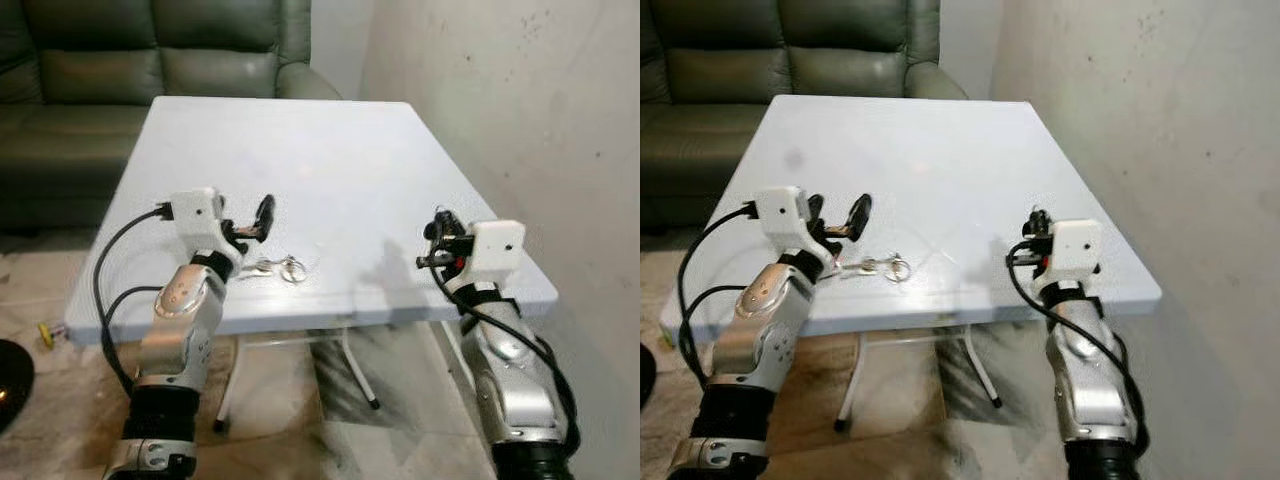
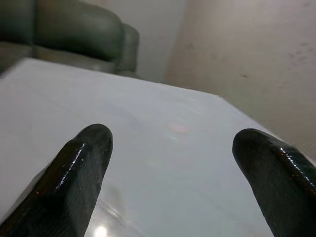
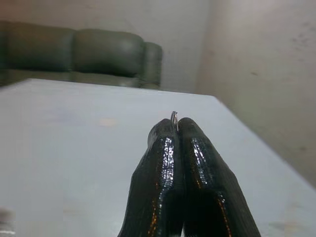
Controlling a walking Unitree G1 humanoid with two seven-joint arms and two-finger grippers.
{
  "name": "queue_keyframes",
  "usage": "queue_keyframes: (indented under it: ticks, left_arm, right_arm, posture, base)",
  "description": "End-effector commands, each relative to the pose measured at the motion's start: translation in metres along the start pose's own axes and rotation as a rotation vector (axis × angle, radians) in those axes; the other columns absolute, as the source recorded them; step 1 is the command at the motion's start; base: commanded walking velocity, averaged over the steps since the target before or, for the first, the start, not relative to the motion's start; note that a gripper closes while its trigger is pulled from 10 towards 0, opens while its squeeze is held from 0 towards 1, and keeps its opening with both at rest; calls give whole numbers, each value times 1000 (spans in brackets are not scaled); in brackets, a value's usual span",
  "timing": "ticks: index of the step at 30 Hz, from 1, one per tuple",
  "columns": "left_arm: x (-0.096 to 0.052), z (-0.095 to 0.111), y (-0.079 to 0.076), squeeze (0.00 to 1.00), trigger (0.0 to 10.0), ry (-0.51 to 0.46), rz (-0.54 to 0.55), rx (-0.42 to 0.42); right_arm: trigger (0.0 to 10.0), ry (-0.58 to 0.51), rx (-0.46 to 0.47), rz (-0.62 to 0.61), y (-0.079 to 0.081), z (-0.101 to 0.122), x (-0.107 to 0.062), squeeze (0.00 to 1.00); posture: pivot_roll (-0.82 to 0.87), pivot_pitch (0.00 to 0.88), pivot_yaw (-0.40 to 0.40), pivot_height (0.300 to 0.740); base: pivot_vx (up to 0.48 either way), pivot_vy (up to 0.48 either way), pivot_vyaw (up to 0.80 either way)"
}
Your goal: Hang keys on a hook
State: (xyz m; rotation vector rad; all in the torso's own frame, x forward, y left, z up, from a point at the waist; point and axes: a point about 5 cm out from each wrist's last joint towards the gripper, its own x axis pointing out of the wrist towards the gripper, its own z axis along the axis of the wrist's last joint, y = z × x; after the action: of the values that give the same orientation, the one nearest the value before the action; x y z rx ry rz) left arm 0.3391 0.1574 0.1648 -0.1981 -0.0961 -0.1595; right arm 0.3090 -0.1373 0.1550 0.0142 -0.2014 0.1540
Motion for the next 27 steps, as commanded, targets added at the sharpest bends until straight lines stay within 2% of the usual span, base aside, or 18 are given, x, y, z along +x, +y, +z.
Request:
queue_keyframes:
  ticks: [1,11,27]
  left_arm:
    - [4,0,-12,0,10000,6,-28,-6]
    - [5,-1,-12,0,10000,22,1,-19]
    - [-1,-5,-9,0,10000,35,22,21]
  right_arm:
    - [10000,-1,-18,-34,-11,2,-1,0]
    - [10000,3,-23,-38,-12,2,-3,0]
    - [10000,15,-16,-48,-11,0,-7,0]
  posture:
    - [148,0,-59,740]
    - [144,0,-58,740]
    - [152,0,-61,740]
  base:
    - [0,0,-750]
    - [0,0,-750]
    - [0,0,-747]
